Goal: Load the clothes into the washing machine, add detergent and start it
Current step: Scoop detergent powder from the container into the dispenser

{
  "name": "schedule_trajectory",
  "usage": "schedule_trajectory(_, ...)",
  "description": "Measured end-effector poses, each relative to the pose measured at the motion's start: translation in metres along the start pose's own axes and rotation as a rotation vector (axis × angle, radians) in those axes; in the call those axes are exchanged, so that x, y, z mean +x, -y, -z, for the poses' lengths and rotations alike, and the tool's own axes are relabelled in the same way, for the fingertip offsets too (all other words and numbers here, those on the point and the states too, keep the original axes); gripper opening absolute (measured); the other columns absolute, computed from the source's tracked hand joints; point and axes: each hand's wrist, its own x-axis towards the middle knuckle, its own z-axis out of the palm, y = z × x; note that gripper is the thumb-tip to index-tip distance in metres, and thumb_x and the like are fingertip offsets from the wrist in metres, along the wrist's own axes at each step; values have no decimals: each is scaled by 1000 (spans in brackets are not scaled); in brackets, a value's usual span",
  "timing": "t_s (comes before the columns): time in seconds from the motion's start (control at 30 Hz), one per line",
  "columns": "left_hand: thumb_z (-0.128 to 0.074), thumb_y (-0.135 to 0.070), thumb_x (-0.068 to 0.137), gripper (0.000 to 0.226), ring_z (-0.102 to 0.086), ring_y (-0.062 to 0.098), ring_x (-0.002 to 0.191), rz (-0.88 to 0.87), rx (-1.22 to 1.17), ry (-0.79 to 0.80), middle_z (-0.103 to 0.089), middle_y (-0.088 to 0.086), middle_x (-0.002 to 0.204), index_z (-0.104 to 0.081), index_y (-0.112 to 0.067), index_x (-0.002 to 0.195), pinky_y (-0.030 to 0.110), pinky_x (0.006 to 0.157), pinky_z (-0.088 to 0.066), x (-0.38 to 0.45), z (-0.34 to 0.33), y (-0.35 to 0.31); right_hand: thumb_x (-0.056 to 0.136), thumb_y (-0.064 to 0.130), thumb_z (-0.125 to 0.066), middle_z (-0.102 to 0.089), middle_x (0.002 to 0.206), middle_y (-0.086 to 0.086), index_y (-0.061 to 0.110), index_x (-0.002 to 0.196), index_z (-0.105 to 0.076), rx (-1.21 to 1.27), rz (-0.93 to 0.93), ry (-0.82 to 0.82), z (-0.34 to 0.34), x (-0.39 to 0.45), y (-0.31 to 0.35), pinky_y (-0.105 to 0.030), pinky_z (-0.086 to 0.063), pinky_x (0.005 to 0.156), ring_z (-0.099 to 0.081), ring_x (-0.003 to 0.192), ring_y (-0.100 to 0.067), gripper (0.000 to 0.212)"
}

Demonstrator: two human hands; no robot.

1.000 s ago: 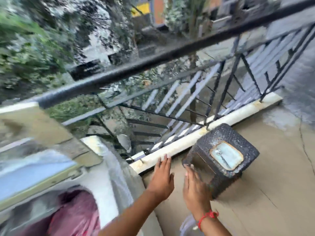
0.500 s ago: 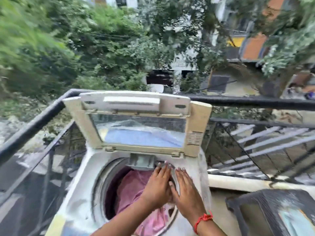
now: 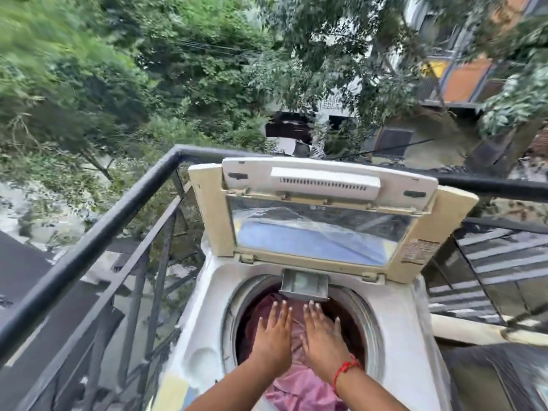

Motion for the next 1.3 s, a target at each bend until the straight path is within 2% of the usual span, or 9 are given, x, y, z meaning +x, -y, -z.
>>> schedule_trajectory(0.03,-36,-26,97,76,22,26,146,-12,17,14,22,6,159,15,-10,150,54,119,-6,2,0,2,82,32,-34,-50,140,-13,0,130,-55,-14,-9,17,6,2,6,-64,-51,81,-55,124,-25,61)
schedule_trajectory(0.1,-39,-27,97,78,22,26,146,-35,52,54,23,6,159,16,-10,150,54,119,-6,7,-3,5,93,28,-33,-4,156,-3,3,149,-16,5,-7,77,12,7,13,-65,-26,107,-16,146,-19,63)
schedule_trajectory(0.17,-40,-27,96,80,23,26,145,-49,61,77,23,6,159,17,-10,150,54,118,-6,12,-5,8,98,27,-32,19,157,1,8,150,10,0,-40,115,8,15,16,-57,-5,115,13,147,-17,69)
schedule_trajectory(0.67,-41,-24,96,82,27,28,143,-105,46,124,28,6,157,22,-10,147,54,118,-15,35,-4,18,97,18,-28,16,160,-8,11,149,14,1,-134,85,-4,31,31,-61,3,114,18,147,-22,67)
schedule_trajectory(0.83,-38,-33,96,83,30,30,141,-104,78,83,27,10,157,23,-8,147,53,116,-22,45,-2,14,96,15,-26,29,149,0,15,141,24,-2,-120,26,2,35,28,-64,11,110,25,143,-18,67)
schedule_trajectory(1.07,-39,-37,96,85,30,31,142,-81,50,73,33,11,153,24,-8,146,54,115,-23,54,1,10,91,22,-37,0,160,-4,12,150,-1,5,-80,-95,-10,47,18,-56,29,100,10,145,-20,70)
schedule_trajectory(1.17,-42,-35,95,88,31,30,141,-72,30,60,41,8,144,27,-8,144,53,115,-25,52,1,7,90,18,-39,7,157,-3,12,145,7,-4,-55,-85,-9,47,15,-53,37,93,10,144,-20,72)
schedule_trajectory(1.23,-43,-35,94,90,32,31,140,-70,38,55,40,10,146,28,-8,143,53,115,-25,53,-1,5,79,17,-56,-19,157,-7,9,145,-11,14,-68,-49,-4,44,13,-60,23,103,-13,145,-22,80)
schedule_trajectory(1.3,-41,-33,95,89,32,33,140,-71,41,52,38,14,148,31,-7,140,53,115,-26,54,-4,2,71,16,-55,-45,146,-10,5,140,-34,-24,-56,-67,-14,43,7,-66,1,107,-35,138,-23,74)
